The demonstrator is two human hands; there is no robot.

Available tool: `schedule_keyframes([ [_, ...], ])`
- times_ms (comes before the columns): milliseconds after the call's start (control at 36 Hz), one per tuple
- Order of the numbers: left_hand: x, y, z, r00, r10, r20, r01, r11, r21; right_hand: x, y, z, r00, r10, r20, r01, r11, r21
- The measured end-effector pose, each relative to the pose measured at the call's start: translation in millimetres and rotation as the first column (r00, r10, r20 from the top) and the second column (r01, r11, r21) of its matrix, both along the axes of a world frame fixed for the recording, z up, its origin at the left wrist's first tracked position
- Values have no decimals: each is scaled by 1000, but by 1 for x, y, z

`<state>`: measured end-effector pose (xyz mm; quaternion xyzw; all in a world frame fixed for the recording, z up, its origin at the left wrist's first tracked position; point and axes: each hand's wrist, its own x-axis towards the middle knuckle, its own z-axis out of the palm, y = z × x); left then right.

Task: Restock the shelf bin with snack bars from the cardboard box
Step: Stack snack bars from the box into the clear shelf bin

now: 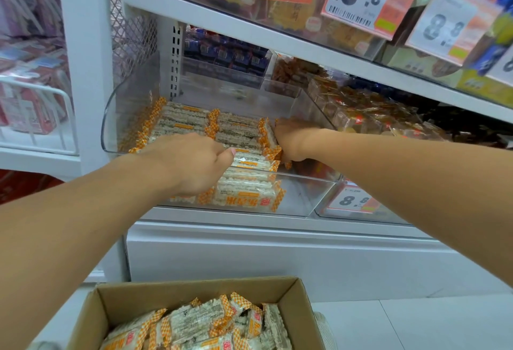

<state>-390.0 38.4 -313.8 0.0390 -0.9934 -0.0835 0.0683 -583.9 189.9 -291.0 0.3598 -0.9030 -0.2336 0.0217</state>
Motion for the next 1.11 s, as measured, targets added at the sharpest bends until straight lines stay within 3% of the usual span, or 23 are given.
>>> schedule_keyframes([
  [194, 0, -2, -1, 1000, -9, -11, 10, 1000, 2, -7, -9, 9, 999, -8, 52, 11, 998, -58],
  [333, 1, -3, -2, 1000, -11, -11, 11, 1000, -7, -4, -1, -2, 1000, 6, -17, -5, 1000, 21],
  [472, -1, -4, -3, 1000, -7, -10, 7, 1000, -16, -5, 4, -8, 996, -10, 84, 5, 998, 58],
  [583, 0, -3, -2, 1000, -9, -12, 9, 1000, -2, -8, -2, -4, 989, 39, 145, -35, 999, -35],
  [667, 0, -3, -3, 1000, -5, -15, 5, 1000, -5, -11, -5, 1, 979, 4, 205, -1, 1000, -16],
  [1000, -1, 0, -1, 1000, 3, -10, -3, 1000, 7, -25, -21, -3, 980, -34, 198, 41, 999, -34],
  [1111, -1, -2, 0, 1000, -6, 8, 6, 1000, 19, -31, -24, -11, 981, -103, 166, 83, 989, 125],
])
